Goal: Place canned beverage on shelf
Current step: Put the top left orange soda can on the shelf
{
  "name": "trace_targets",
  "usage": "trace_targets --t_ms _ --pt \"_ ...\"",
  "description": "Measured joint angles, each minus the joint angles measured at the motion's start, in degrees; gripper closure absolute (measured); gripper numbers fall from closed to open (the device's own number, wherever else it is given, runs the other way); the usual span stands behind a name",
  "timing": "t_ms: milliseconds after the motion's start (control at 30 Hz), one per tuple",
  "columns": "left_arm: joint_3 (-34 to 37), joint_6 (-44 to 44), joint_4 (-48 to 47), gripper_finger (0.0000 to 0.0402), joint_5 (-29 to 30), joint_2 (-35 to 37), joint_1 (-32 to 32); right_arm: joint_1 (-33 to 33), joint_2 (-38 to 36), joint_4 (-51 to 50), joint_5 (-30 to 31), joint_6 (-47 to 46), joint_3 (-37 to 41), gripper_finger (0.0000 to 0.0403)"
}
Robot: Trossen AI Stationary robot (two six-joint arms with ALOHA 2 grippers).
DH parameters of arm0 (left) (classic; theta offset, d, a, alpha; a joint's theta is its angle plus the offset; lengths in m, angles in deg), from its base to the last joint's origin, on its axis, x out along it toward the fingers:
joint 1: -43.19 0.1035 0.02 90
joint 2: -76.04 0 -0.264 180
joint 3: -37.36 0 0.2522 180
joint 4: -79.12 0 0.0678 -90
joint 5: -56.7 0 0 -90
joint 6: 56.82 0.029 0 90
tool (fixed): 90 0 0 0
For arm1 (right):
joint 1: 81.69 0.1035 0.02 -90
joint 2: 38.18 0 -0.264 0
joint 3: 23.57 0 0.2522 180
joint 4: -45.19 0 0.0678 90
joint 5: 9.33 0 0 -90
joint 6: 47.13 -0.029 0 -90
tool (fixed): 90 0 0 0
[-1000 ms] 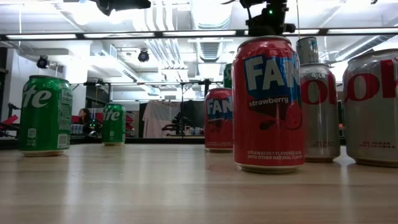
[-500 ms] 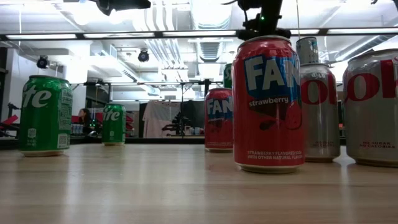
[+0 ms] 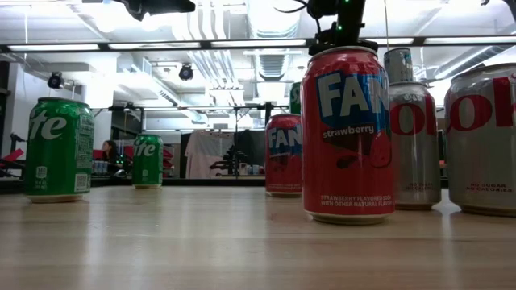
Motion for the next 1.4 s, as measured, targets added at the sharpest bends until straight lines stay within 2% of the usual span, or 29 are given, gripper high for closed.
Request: trace_targets --t_ms 500,1033,1400 --pt "0.0 0.0 -0.21 0.0402 0.0 0.0 0.0 0.13 0.0 -0.33 0.15 -0.54 0.87 0.0394" --pt "0.0 -0.02 -0.35 0.0402 0.0 0.0 0.0 1.44 -0.63 -4.2 -0.31 5.57 0.87 0.0394" --pt "0.0 -0.02 -0.34 0.0402 0.0 0.02 0.0 2.52 -2.48 -4.35 -0.94 6.4 0.96 0.0394"
